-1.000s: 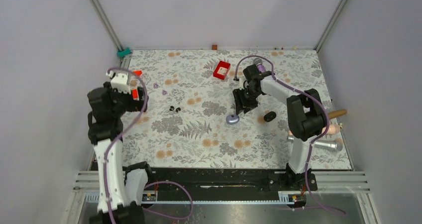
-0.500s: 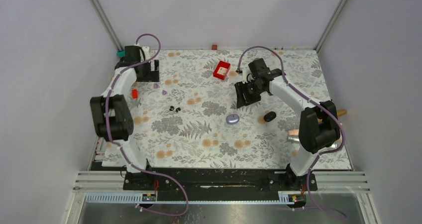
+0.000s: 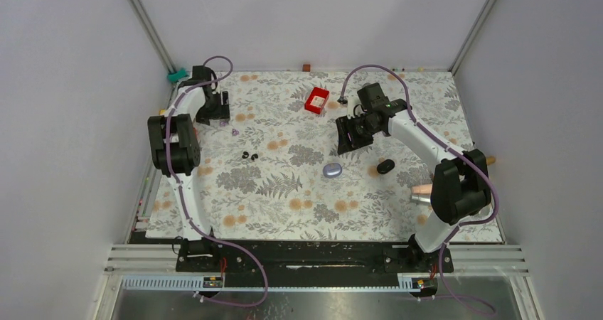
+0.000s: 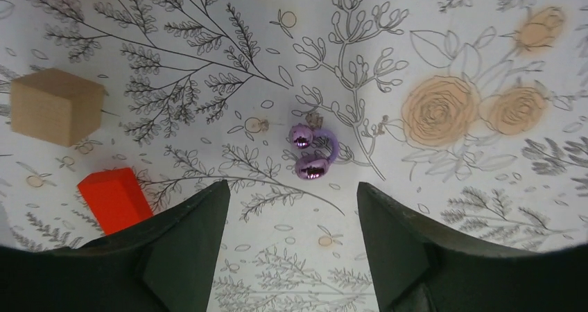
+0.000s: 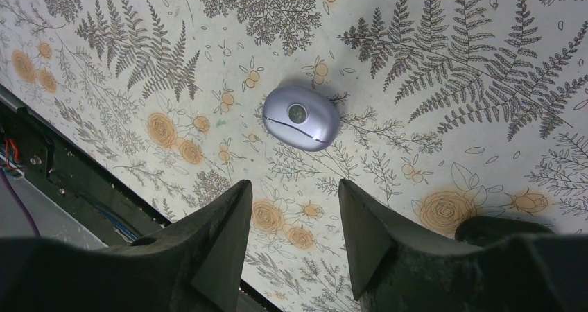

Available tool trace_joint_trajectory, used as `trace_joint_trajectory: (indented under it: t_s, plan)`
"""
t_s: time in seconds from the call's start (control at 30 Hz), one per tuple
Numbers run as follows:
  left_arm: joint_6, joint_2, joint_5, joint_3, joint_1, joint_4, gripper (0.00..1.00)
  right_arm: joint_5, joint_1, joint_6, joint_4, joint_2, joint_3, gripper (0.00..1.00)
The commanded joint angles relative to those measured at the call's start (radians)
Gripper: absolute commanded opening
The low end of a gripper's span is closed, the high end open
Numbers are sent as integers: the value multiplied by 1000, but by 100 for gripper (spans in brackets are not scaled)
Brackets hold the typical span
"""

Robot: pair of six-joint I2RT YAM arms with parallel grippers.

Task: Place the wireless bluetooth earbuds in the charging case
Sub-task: Pick up the left earbud from the corner of the board.

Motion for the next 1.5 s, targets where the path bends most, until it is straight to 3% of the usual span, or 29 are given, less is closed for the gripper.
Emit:
trace_joint_trajectory:
  t_s: [0.0,0.43,0.6,0.7,1.03,1.17,1.47]
  plan:
    - [-32,43,-63,51,-14,-30,69,-29,5,-3,-3,-43,-1,57]
    - [-68,122,-81,136,-21,-42,64,-34,4,-3,-2,-47,-4,57]
    - [-64,141,-91,158,-26,-62,47,-36,5,-3,-3,-46,-5,57]
    - [-64,143,-94,160,-26,-66,42,-36,5,-3,-1,-47,-6,57]
    - [-39,129,-113,142,-52,-72,7,-33,5,-4,-2,-48,-6,57]
    - [-23,91,-112,116,-79,-70,6,-31,5,-4,-2,-44,-4,57]
    - [16,-7,-84,68,-285,-62,10,-26,5,-6,-3,-43,-2,57]
